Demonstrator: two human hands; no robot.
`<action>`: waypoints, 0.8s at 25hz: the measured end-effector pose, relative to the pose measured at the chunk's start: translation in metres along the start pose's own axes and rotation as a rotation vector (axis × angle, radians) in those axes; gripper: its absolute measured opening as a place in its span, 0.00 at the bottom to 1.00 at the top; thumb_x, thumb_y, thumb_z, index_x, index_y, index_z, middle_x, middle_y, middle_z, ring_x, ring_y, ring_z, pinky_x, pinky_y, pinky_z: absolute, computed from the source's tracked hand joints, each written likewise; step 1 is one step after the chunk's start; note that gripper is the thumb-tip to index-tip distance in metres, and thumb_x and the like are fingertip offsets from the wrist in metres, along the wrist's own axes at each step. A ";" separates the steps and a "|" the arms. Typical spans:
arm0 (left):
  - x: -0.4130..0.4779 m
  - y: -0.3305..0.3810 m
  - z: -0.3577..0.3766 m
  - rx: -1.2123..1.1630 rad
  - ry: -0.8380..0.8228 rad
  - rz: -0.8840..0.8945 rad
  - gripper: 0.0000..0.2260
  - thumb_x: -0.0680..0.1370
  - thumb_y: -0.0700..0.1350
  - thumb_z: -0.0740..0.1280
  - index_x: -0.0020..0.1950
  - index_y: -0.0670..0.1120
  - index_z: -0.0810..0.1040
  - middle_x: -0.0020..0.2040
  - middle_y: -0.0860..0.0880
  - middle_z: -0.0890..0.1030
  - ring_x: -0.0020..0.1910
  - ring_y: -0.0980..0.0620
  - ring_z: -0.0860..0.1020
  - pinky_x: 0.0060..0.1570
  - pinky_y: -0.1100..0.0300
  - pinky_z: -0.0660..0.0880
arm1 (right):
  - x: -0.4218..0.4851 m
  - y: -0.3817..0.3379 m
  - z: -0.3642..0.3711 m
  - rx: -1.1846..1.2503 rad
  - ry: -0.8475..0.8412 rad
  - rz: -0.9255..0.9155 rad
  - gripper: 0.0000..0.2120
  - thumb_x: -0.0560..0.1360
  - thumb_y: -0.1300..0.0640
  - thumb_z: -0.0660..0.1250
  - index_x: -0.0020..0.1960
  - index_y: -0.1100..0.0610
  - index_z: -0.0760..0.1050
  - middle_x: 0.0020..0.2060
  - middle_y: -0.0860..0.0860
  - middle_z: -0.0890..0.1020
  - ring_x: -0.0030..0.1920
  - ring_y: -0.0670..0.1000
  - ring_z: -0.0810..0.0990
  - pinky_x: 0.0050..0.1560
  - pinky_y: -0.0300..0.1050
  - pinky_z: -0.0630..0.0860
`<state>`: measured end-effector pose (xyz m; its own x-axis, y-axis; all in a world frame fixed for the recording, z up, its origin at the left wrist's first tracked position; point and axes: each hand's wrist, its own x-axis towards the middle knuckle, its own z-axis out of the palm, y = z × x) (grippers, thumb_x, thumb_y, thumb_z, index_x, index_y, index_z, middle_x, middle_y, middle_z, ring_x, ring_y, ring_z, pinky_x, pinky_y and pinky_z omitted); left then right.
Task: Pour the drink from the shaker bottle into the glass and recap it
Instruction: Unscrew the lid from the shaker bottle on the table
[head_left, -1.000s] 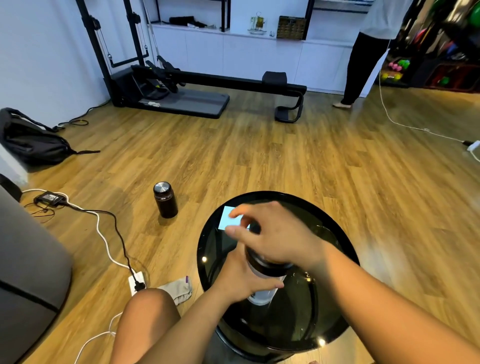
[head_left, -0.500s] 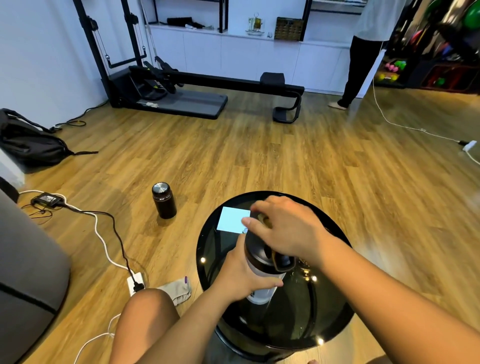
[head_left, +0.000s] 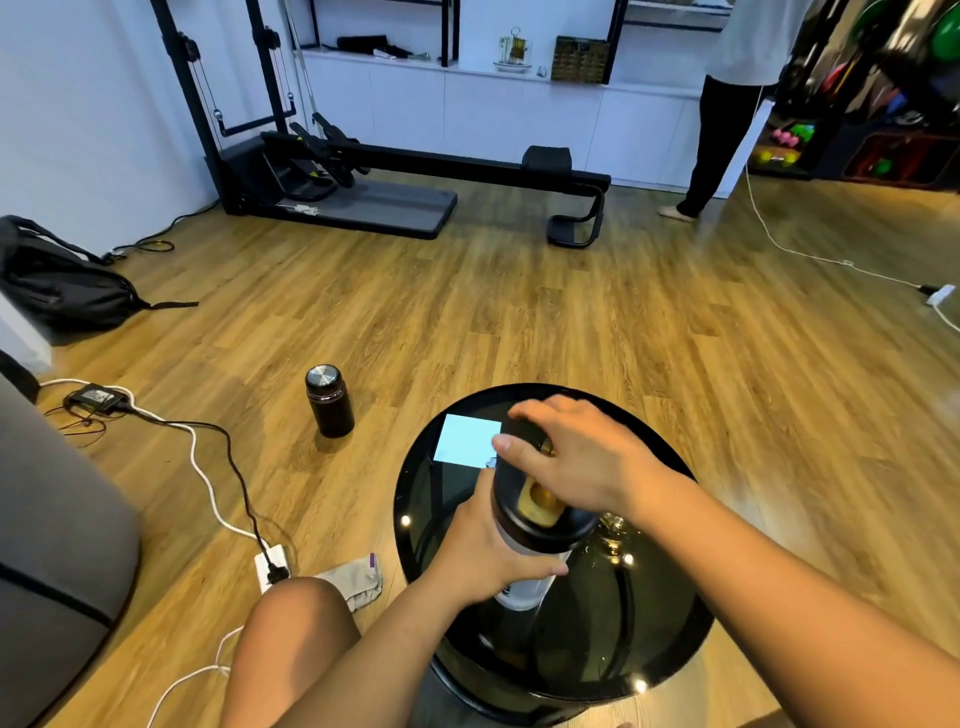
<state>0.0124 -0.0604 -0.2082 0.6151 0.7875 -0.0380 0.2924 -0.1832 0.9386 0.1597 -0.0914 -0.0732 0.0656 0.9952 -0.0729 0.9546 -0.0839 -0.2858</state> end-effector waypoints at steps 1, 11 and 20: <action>0.000 0.000 0.000 0.006 -0.005 -0.005 0.45 0.60 0.54 0.86 0.72 0.55 0.66 0.61 0.59 0.80 0.63 0.61 0.79 0.60 0.66 0.78 | -0.003 -0.001 0.006 -0.070 -0.075 0.019 0.37 0.75 0.26 0.52 0.76 0.46 0.66 0.68 0.50 0.78 0.69 0.55 0.74 0.66 0.56 0.73; 0.003 -0.006 0.001 0.035 -0.016 -0.035 0.47 0.59 0.58 0.85 0.73 0.50 0.68 0.59 0.59 0.82 0.59 0.65 0.80 0.62 0.62 0.79 | -0.017 -0.005 0.012 -0.151 -0.112 0.015 0.49 0.66 0.24 0.65 0.81 0.41 0.53 0.73 0.52 0.70 0.69 0.58 0.71 0.63 0.55 0.73; -0.002 0.000 0.006 0.045 0.075 -0.003 0.45 0.55 0.59 0.84 0.67 0.59 0.67 0.64 0.60 0.77 0.65 0.58 0.77 0.56 0.65 0.75 | -0.062 0.037 -0.041 0.663 0.383 0.071 0.32 0.59 0.31 0.71 0.59 0.41 0.72 0.52 0.44 0.82 0.53 0.48 0.80 0.55 0.49 0.76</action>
<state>0.0155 -0.0653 -0.2105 0.5579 0.8298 -0.0129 0.3277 -0.2059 0.9221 0.2024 -0.1544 -0.0402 0.3315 0.9242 0.1894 0.5784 -0.0406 -0.8147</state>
